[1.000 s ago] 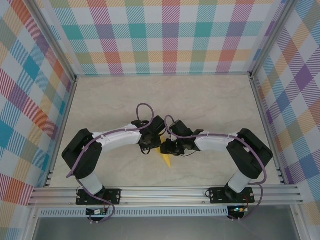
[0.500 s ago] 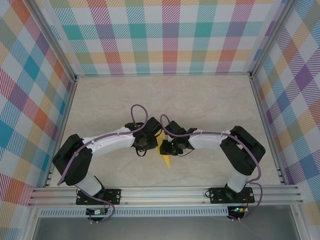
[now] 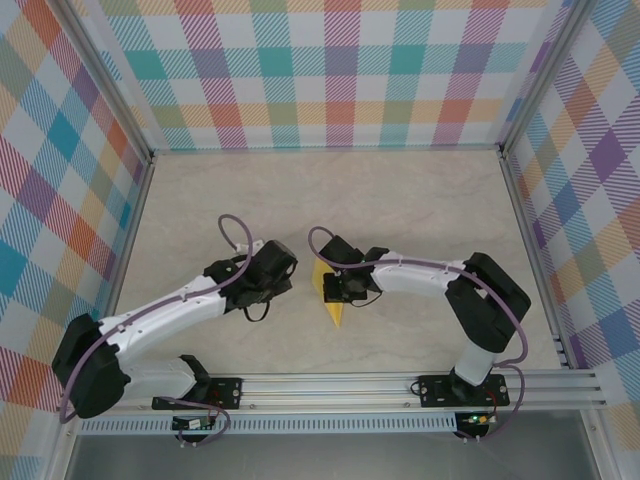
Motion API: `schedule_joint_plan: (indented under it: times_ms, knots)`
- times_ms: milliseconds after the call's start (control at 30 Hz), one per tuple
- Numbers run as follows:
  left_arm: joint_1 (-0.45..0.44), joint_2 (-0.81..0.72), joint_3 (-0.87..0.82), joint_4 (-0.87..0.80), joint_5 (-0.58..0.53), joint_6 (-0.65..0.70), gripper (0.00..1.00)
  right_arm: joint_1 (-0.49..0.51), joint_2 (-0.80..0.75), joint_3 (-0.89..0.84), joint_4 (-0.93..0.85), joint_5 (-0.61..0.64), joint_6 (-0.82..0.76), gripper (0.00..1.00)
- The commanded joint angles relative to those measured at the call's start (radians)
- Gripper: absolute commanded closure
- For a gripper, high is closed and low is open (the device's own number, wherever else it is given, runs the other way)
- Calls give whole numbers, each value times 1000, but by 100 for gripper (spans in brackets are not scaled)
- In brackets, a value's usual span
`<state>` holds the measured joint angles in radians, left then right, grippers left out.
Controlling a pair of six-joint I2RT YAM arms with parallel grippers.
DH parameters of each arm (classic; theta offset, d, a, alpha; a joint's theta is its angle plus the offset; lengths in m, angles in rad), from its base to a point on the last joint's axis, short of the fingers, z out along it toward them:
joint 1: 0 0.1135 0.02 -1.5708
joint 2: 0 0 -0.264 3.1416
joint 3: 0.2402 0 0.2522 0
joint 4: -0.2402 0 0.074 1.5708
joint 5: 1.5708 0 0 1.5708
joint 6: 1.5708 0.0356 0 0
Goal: Fold a paper plane with a square sheet of paper (pick it up from the middle)
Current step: Move a paper plane to the center of the table.
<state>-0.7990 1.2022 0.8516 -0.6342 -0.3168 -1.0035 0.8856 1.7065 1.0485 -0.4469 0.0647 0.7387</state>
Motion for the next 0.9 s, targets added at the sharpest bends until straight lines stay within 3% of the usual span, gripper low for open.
schedule_joint_plan:
  times_ms: [0, 467, 867]
  knots:
    - [42, -61, -51, -38, -51, -24, 68, -14, -5, 104, -174, 178, -26, 96]
    - [113, -144, -112, -58, -12, -3, 66, -164, 269, 402, -269, 124, -169, 94]
    - [136, -168, -157, -41, 8, -10, 66, -207, 334, 383, -219, 68, -162, 86]
